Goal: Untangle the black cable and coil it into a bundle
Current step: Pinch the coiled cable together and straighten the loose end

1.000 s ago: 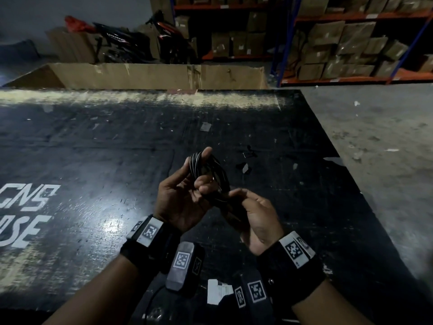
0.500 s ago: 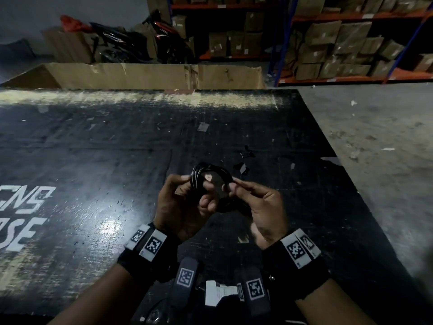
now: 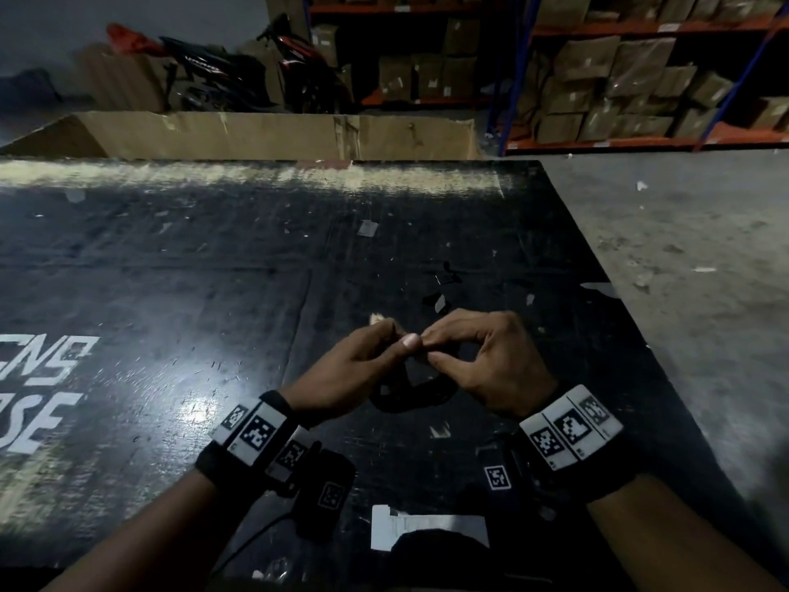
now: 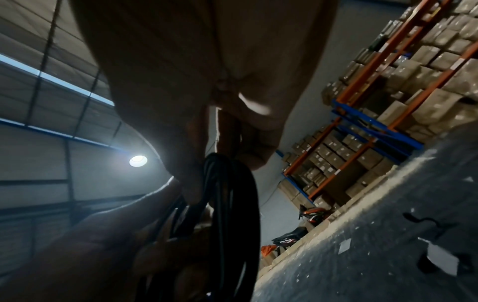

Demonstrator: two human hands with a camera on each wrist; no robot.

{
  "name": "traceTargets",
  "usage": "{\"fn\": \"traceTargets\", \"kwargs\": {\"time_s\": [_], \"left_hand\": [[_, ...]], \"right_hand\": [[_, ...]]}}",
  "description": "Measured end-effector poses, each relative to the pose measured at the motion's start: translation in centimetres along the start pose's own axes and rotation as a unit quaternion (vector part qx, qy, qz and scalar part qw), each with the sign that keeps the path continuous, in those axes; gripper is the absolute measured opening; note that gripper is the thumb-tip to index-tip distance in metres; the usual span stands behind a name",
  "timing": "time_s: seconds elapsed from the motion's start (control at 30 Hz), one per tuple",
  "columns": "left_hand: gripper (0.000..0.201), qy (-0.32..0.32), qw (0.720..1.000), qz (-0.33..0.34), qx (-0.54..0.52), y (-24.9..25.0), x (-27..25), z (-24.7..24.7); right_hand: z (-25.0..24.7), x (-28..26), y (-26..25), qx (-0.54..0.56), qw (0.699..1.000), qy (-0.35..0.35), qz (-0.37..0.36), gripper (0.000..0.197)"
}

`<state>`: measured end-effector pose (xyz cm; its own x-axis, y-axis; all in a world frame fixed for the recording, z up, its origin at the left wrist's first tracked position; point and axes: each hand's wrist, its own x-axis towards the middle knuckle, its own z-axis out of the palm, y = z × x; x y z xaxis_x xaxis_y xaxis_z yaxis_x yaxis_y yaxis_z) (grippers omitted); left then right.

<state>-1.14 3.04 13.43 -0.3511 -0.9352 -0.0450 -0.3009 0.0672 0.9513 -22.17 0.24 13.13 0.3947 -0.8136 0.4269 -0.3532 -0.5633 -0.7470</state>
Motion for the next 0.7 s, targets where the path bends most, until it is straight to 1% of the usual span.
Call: {"fn": "traceTargets", "kwargs": {"time_s": [0.07,0.1,0.13,0.23,0.33,0.4,0.43,0.53,0.63,0.7], "left_hand": [[0.061,0.01,0.991,0.029,0.13,-0.2,0.1,0.2],[0.061,0.022,0.985,0.042,0.164,-0.4,0.2,0.3],[0.059,0.034,0.983,0.056,0.17,-0.5,0.3,0.5],[0.057,0.075,0.988,0.084,0.109,-1.2,0.6,1.3],[0.049,0.119,0.988,0.086,0.048,-1.9,0.7,2.0],[0.043,0.147,0.985,0.088,0.017,-2.1,0.8,2.3],[0.043,0.156,0.984,0.089,0.007,-2.2,0.8,2.3],[0.052,0.163,0.982,0.094,-0.015,-2.3,0.8,2.5],[0.05,0.164,0.982,0.092,-0.033,-2.4,1.0,2.7],[0.046,0.167,0.98,0.084,-0.066,-2.5,1.2,2.8]], "right_hand": [[0.1,0.0,0.2,-0.011,1.0,0.004,0.003,0.014],[0.2,0.0,0.2,-0.006,1.0,0.011,0.012,0.014],[0.3,-0.1,0.3,0.009,0.999,0.023,0.023,0.014],[0.8,-0.3,0.1,0.074,0.994,0.074,0.044,0.018],[1.3,-0.8,-0.1,0.096,0.989,0.096,0.053,0.024],[1.4,-1.2,0.2,0.133,0.984,0.094,0.068,0.033],[1.4,-1.3,0.4,0.149,0.982,0.092,0.07,0.035],[1.5,-1.5,1.0,0.173,0.979,0.083,0.07,0.033],[1.4,-1.3,1.3,0.182,0.978,0.074,0.07,0.032],[1.4,-1.3,1.5,0.185,0.978,0.056,0.08,0.042]]}}
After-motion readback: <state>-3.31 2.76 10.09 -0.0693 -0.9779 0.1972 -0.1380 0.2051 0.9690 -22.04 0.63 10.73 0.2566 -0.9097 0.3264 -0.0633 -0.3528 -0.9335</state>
